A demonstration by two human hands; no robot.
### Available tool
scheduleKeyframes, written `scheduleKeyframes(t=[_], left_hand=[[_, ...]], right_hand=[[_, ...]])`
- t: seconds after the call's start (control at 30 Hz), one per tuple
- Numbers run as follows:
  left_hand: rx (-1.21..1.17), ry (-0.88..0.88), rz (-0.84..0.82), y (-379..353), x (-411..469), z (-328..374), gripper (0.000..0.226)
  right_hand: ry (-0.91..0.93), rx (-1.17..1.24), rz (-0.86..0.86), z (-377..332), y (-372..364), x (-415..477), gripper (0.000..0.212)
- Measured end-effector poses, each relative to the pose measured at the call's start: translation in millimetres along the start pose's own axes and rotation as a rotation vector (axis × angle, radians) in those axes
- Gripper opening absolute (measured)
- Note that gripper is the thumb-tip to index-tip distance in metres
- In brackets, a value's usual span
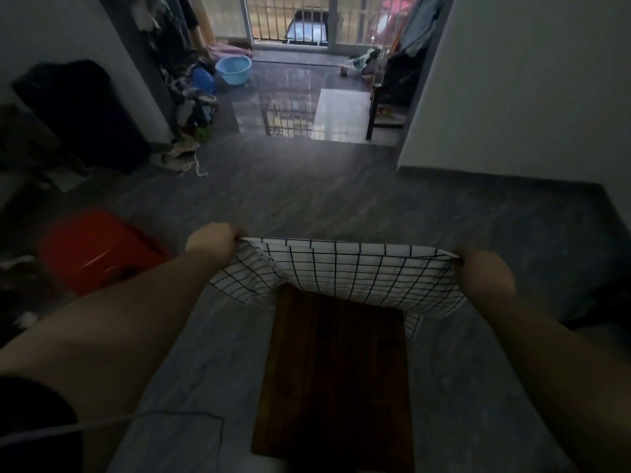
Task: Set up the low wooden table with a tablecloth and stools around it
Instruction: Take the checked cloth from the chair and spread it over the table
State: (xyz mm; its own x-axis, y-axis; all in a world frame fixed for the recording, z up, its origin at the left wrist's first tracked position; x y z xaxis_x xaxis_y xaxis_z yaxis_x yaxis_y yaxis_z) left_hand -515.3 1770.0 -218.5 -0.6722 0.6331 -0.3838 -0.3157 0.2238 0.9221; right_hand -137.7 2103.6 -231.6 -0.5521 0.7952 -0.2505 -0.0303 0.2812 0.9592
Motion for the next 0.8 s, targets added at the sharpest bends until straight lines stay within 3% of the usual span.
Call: scheduleKeyframes(t=[0.3,0.8], left_hand=[[-0.032,0.012,-0.051,-39.7,-23.1,-4.6,0.025],[-0.112,-0.148,-0.043,-129.3,-187.2,-38.6,0.03]], right_hand=[[0.05,0.0,-0.024,6.2,-18.4,-22.5,0.025],[0.05,-0.094,-0.064,20.3,-76.8,-225.7,0.023]])
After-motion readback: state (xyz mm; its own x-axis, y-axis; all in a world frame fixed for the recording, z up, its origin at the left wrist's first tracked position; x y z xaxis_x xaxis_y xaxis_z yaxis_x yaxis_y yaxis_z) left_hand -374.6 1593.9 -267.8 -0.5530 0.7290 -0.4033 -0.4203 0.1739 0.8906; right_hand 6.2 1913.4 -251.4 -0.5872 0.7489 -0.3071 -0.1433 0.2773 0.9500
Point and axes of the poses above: each hand's wrist, its own x-axis towards the middle knuckle, its own y-axis out of the back of the hand, z = x × y, the point moved 7 cm from there along x, towards the middle knuckle, and after that the axes turned 7 degrees about -z, right-handed, at the moved point
